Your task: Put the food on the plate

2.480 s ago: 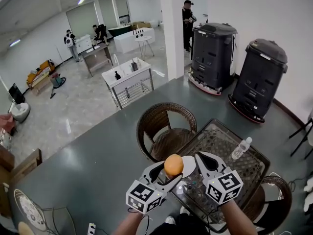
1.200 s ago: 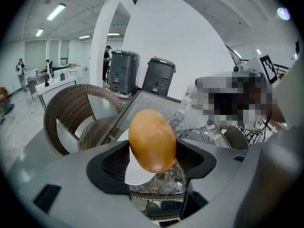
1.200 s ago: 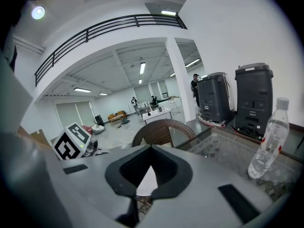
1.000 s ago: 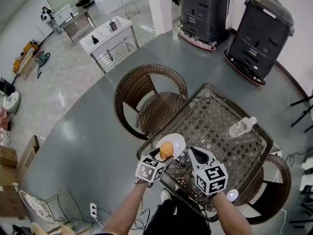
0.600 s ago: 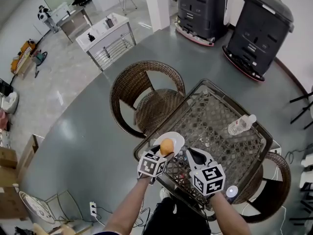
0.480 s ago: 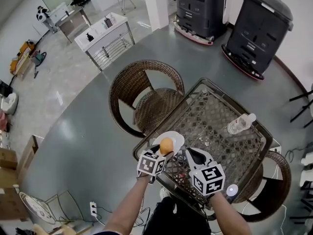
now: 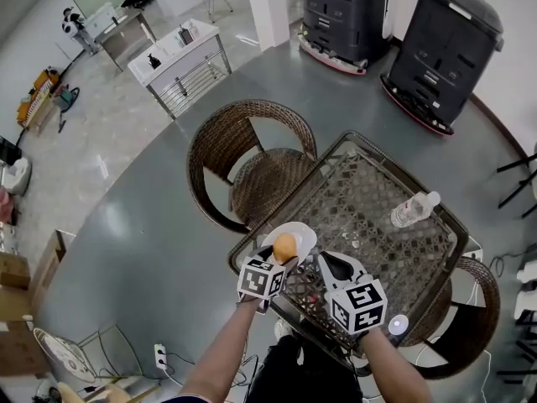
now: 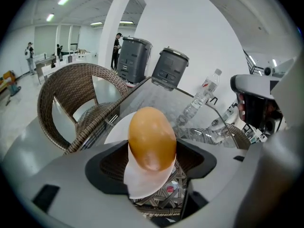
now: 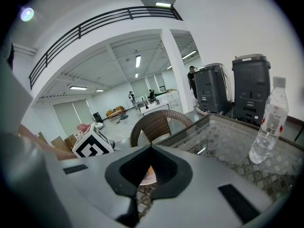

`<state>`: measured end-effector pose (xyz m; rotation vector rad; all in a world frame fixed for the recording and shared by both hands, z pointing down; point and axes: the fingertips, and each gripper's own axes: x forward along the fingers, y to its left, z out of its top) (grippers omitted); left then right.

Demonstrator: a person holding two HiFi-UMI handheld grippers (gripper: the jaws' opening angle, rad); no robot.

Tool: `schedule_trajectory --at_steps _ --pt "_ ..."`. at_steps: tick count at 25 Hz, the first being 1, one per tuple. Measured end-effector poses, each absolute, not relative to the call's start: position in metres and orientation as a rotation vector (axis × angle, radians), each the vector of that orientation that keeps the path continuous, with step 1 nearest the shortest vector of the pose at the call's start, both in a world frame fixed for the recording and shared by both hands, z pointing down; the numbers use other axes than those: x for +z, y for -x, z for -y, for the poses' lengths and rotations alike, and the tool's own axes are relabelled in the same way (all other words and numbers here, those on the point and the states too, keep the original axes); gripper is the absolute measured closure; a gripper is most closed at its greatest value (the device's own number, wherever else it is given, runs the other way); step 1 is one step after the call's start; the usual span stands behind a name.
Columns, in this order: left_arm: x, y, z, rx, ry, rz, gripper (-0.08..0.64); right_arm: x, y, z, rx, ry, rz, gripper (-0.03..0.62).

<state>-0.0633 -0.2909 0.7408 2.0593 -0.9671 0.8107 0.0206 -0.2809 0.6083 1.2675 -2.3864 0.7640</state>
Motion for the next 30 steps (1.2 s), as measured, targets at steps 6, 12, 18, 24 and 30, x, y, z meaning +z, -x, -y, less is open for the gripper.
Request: schedule_trajectory --at_steps 6,12,18,24,30 --pt "0.742 0.066 0.287 0.809 -2.061 0.973 0.256 0.608 -0.019 0.28 0.766 -1.261 2.389 0.589" --pt "0.741 0.068 0.286 0.803 -2.049 0.982 0.256 0.608 -0.017 0.279 0.774 -1.258 2.389 0.589" --pt "0.734 0.075 0.281 0.798 -2.042 1.018 0.258 0.606 -0.018 0.28 0.771 -1.264 2.388 0.589" --pt "0.704 0.077 0.27 0.726 -2.126 1.012 0.259 0.598 -0.015 0.282 0.755 -1.276 2.398 0.589" --pt "0.657 0.079 0.263 0.675 -2.231 1.097 0.393 0.582 -0.007 0.282 0.736 -1.282 2.433 0.589"
